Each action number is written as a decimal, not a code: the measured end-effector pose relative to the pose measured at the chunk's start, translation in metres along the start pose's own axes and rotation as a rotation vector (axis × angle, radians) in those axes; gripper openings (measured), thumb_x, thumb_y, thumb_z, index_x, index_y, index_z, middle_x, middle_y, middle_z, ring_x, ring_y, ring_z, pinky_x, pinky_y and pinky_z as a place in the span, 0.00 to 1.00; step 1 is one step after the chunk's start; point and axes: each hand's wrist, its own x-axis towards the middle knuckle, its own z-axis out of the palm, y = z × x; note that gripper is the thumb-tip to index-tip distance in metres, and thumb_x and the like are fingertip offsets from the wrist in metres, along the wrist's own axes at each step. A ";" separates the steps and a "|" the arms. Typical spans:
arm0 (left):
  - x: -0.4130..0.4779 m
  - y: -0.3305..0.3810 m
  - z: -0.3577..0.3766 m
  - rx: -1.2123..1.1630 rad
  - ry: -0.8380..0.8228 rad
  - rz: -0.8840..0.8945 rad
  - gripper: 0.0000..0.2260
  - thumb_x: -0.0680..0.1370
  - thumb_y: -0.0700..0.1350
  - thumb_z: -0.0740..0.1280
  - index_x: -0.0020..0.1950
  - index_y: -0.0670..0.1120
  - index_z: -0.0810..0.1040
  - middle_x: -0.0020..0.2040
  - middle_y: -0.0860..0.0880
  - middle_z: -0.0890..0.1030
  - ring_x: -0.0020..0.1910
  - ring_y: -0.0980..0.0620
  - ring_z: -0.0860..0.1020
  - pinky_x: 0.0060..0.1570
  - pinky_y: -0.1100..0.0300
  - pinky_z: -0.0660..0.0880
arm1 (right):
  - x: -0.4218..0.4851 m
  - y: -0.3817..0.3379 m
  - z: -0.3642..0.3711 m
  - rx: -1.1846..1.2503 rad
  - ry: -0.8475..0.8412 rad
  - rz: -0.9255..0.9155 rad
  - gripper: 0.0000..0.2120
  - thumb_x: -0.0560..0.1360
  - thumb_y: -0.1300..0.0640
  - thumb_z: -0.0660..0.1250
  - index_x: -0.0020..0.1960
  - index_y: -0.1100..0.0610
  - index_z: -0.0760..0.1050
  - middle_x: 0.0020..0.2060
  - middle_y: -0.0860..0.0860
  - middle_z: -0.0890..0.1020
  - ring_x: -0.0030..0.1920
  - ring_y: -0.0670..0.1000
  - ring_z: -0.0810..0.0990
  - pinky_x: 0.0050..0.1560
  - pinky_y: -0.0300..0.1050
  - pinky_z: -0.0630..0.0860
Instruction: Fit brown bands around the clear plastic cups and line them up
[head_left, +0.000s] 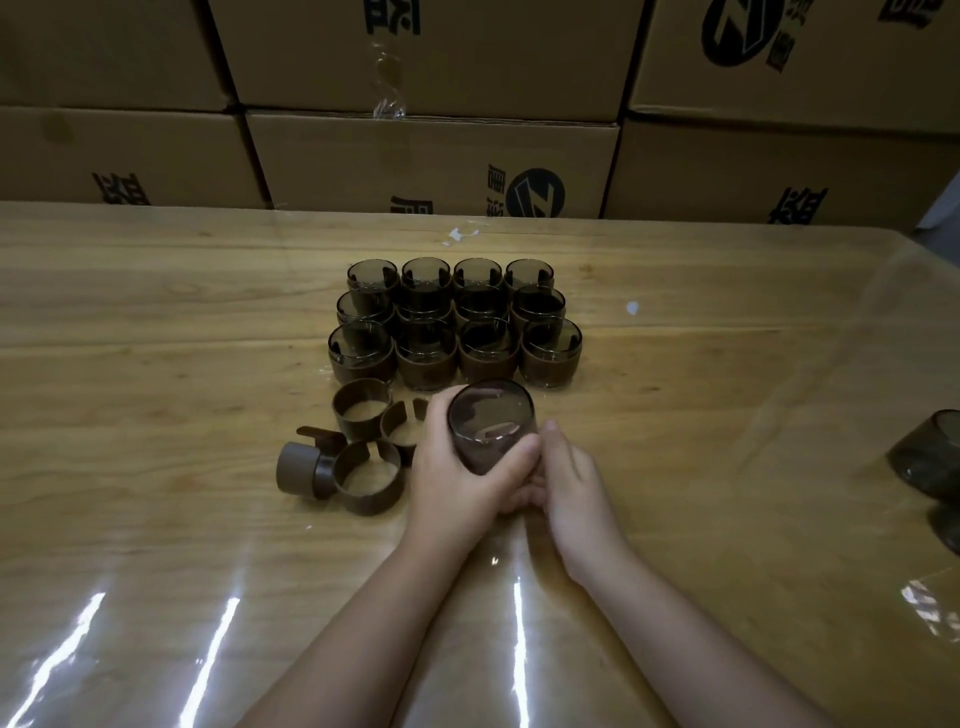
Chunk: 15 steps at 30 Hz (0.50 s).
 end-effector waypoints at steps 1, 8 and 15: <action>-0.001 0.000 -0.001 -0.044 0.031 -0.010 0.23 0.62 0.59 0.70 0.54 0.56 0.71 0.49 0.59 0.80 0.51 0.63 0.78 0.50 0.69 0.73 | -0.002 0.000 0.001 -0.049 -0.007 -0.014 0.24 0.85 0.53 0.50 0.44 0.54 0.82 0.38 0.57 0.85 0.37 0.55 0.84 0.38 0.50 0.81; 0.001 -0.004 -0.009 -0.305 0.169 -0.026 0.21 0.65 0.58 0.67 0.55 0.53 0.74 0.51 0.42 0.79 0.53 0.44 0.79 0.53 0.43 0.76 | -0.013 -0.006 0.009 -0.758 -0.343 -0.466 0.20 0.75 0.67 0.60 0.64 0.54 0.76 0.63 0.53 0.77 0.63 0.55 0.73 0.63 0.52 0.70; -0.005 -0.003 -0.004 -0.208 0.081 0.122 0.27 0.69 0.69 0.66 0.57 0.51 0.73 0.50 0.58 0.80 0.48 0.55 0.80 0.50 0.60 0.76 | -0.021 -0.009 0.020 -0.913 -0.289 -0.462 0.20 0.77 0.56 0.60 0.69 0.50 0.70 0.64 0.50 0.76 0.62 0.54 0.73 0.59 0.40 0.64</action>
